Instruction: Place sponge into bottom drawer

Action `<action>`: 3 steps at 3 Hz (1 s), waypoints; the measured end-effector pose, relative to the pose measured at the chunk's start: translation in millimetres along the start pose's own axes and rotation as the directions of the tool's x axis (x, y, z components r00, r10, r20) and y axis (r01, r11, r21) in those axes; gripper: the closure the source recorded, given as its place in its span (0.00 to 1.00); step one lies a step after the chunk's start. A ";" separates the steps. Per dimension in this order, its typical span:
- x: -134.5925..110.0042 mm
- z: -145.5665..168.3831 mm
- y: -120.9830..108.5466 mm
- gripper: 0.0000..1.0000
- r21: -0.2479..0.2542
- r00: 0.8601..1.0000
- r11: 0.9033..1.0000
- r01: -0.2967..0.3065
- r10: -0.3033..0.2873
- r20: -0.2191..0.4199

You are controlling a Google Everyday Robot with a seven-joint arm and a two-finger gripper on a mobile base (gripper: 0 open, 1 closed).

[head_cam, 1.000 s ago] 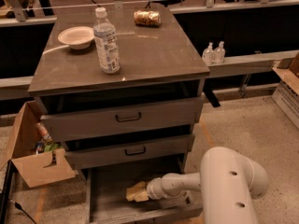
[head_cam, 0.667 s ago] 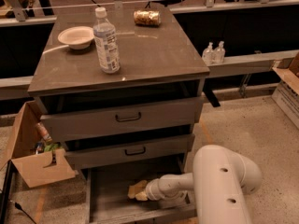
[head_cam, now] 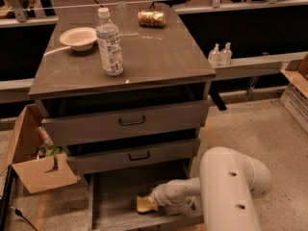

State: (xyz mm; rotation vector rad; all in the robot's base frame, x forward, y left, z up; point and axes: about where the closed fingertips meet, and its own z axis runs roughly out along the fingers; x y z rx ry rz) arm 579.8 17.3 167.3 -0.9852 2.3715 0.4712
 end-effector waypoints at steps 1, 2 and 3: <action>-2.3 -29.7 -13.9 0.79 0.023 1.000 0.999 -0.023 0.023 0.008; 0.2 -80.5 -37.3 0.99 0.088 0.999 0.995 -0.039 0.039 -0.006; 5.9 -148.5 -47.2 1.00 0.124 0.997 0.990 -0.070 0.073 -0.026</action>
Offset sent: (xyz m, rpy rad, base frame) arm -0.0082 -0.1240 0.1206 -0.1142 -0.0488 -0.1290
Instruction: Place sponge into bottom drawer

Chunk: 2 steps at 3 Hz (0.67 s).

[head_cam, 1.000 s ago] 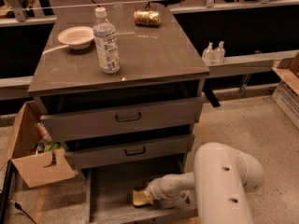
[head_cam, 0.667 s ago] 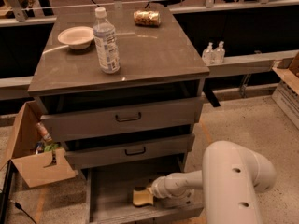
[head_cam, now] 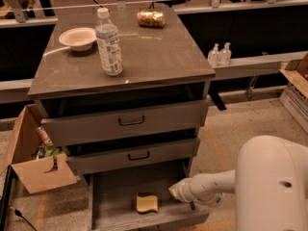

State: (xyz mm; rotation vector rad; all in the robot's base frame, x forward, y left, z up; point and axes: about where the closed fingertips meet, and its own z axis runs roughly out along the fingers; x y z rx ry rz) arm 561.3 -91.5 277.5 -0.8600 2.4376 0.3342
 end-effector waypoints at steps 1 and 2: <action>9.9 -88.2 -21.9 1.00 0.058 0.998 0.997 -0.053 0.053 -0.013; 18.7 -158.5 -46.5 0.87 0.163 0.989 0.977 -0.138 0.145 -0.032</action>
Offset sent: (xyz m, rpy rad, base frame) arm -0.0782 -0.2064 0.2623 -0.4014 -0.0494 -0.5453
